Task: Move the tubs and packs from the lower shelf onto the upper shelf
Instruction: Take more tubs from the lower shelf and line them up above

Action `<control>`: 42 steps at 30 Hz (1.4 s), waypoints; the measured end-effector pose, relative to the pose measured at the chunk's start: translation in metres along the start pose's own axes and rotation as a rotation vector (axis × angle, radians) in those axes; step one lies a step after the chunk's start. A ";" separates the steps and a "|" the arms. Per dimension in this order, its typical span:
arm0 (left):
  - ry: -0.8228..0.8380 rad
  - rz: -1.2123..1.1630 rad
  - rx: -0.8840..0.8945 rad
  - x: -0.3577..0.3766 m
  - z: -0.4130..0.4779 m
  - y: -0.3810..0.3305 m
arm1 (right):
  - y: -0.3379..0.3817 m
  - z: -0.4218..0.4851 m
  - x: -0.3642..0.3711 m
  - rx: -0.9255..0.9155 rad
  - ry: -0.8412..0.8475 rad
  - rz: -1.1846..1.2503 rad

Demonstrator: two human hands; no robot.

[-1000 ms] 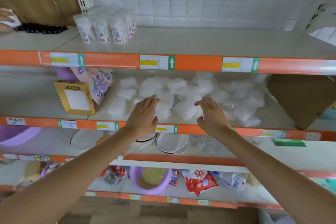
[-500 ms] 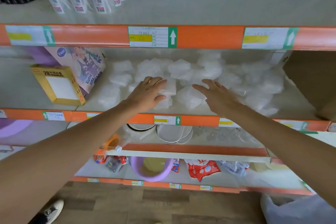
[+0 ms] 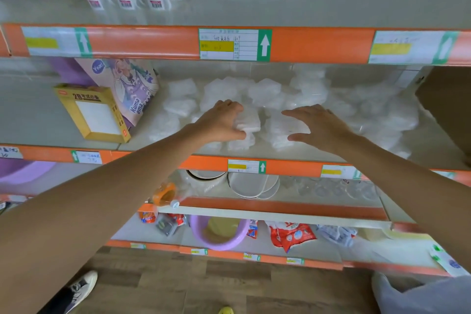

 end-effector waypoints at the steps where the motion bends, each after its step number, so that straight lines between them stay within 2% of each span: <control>1: -0.005 -0.006 0.005 0.000 -0.001 -0.001 | 0.000 -0.001 -0.001 0.004 -0.020 -0.033; 10: -0.110 -0.061 0.019 0.007 -0.011 0.000 | 0.010 -0.011 0.010 0.057 -0.151 0.081; 18: -0.125 -0.053 0.024 -0.002 -0.038 -0.001 | 0.014 -0.033 0.003 0.115 -0.182 0.103; 26: -0.139 0.020 0.087 -0.018 -0.080 -0.015 | 0.034 -0.074 -0.011 0.048 -0.190 0.063; 30: -0.142 0.043 0.109 -0.038 -0.101 -0.023 | 0.050 -0.092 -0.030 0.007 -0.210 0.038; 36: -0.242 0.089 0.085 -0.084 -0.126 -0.035 | 0.079 -0.111 -0.070 -0.044 -0.267 0.045; 42: -0.320 0.005 0.127 -0.146 -0.142 -0.041 | 0.109 -0.126 -0.124 -0.104 -0.297 0.017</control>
Point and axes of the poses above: each hand's wrist, its own z-axis towards the middle knuckle, its own x-axis out of the palm, y = z × x, the point moved 3 cm from there along z, towards the middle knuckle, and after that the axes turned 15 degrees about z, right-handed, at the moved point
